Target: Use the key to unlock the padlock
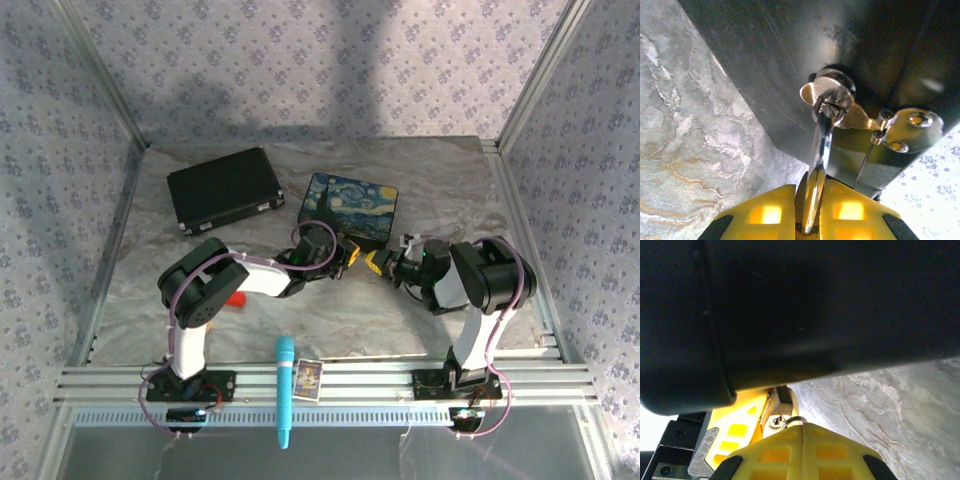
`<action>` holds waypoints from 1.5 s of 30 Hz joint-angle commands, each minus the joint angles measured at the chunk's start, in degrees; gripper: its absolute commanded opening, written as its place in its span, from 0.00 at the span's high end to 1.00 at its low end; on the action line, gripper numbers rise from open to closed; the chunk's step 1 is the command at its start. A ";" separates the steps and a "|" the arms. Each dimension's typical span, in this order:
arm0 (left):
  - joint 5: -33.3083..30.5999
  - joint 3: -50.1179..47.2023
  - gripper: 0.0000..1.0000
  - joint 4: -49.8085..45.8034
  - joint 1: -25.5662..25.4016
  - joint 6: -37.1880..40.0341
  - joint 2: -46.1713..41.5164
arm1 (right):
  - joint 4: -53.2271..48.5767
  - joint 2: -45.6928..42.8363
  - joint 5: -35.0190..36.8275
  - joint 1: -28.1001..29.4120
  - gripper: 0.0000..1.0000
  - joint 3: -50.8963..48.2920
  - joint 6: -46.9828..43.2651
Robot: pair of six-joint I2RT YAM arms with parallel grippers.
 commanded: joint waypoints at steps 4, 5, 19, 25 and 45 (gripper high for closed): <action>2.26 3.86 1.00 -9.69 -2.27 5.31 -1.45 | -2.43 -0.42 0.86 1.78 0.97 2.95 -1.44; 2.24 3.76 1.00 -9.29 -2.31 5.33 -1.45 | -2.36 -0.19 0.86 1.85 0.97 3.05 -1.45; 2.08 -1.52 1.00 -2.11 0.17 5.48 -2.78 | -4.74 -4.79 1.13 0.32 0.72 -1.95 -2.80; 3.09 -1.25 1.00 -1.31 0.18 4.93 -2.45 | -2.80 -4.86 2.22 1.45 0.73 -1.20 -0.72; 6.53 -1.76 1.00 2.77 0.00 0.96 -2.09 | -10.10 -4.40 7.14 5.53 0.95 2.21 -9.47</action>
